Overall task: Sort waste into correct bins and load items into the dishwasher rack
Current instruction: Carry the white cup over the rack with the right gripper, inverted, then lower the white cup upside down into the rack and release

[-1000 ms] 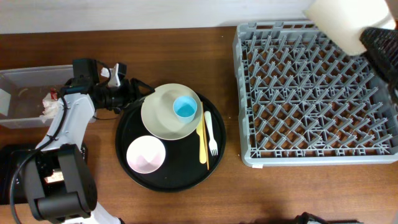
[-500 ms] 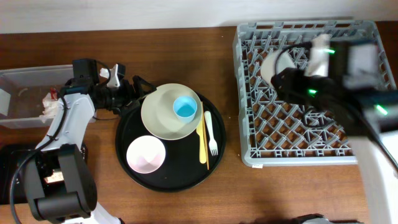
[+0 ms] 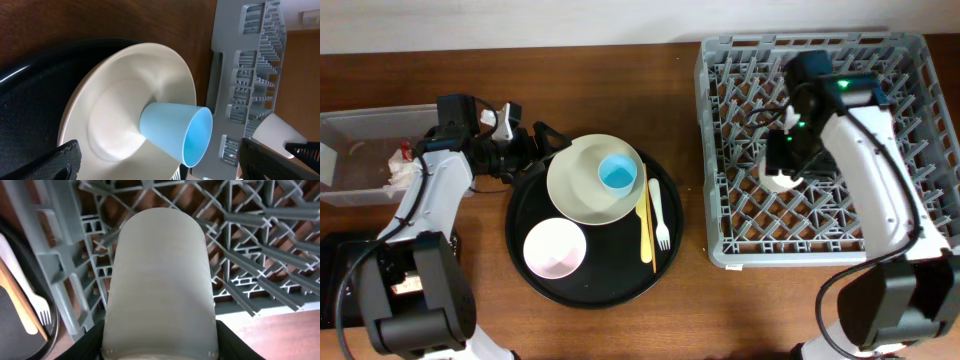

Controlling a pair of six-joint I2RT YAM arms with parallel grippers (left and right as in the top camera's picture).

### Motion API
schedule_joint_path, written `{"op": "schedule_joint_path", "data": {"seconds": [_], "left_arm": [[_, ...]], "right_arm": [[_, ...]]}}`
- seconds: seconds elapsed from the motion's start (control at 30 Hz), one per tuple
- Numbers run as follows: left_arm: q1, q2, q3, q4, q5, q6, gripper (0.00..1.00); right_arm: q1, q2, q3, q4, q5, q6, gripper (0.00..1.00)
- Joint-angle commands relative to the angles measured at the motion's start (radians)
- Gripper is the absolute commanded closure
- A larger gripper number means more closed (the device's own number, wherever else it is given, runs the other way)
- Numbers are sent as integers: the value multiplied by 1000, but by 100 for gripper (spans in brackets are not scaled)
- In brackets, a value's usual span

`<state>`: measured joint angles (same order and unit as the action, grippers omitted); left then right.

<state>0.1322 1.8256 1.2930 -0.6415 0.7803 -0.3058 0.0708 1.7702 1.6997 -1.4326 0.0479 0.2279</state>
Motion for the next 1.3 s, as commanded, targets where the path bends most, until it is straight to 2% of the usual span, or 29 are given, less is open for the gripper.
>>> {"op": "schedule_joint_path", "data": {"seconds": [0.0, 0.07, 0.13, 0.27, 0.47, 0.6, 0.77, 0.93, 1.07, 1.2, 1.27], "left_arm": [[2, 5, 2, 0, 3, 8, 1], [2, 5, 2, 0, 3, 8, 1], [2, 5, 2, 0, 4, 8, 1], [2, 5, 2, 0, 4, 8, 1], [2, 5, 2, 0, 4, 8, 1], [2, 5, 2, 0, 3, 8, 1], [2, 5, 2, 0, 3, 8, 1], [2, 5, 2, 0, 3, 8, 1], [2, 5, 2, 0, 3, 8, 1], [2, 5, 2, 0, 3, 8, 1], [2, 5, 2, 0, 3, 8, 1]], "right_arm": [[-51, -12, 2, -12, -109, -75, 80], [-51, -12, 1, -32, -135, -94, 80], [-51, -12, 0, -68, -134, -101, 86], [-51, -12, -6, -68, -126, -101, 88], [-50, -12, -8, 69, -162, -128, 89], [-25, -10, -15, 80, -184, -146, 89], [15, -9, -173, 231, -171, -146, 89], [15, -10, -176, 275, -172, -150, 89], [14, -10, -175, 249, -171, -170, 89], [12, -17, -164, 150, -154, -198, 89], [12, -23, -110, 68, -78, -198, 89]]}}
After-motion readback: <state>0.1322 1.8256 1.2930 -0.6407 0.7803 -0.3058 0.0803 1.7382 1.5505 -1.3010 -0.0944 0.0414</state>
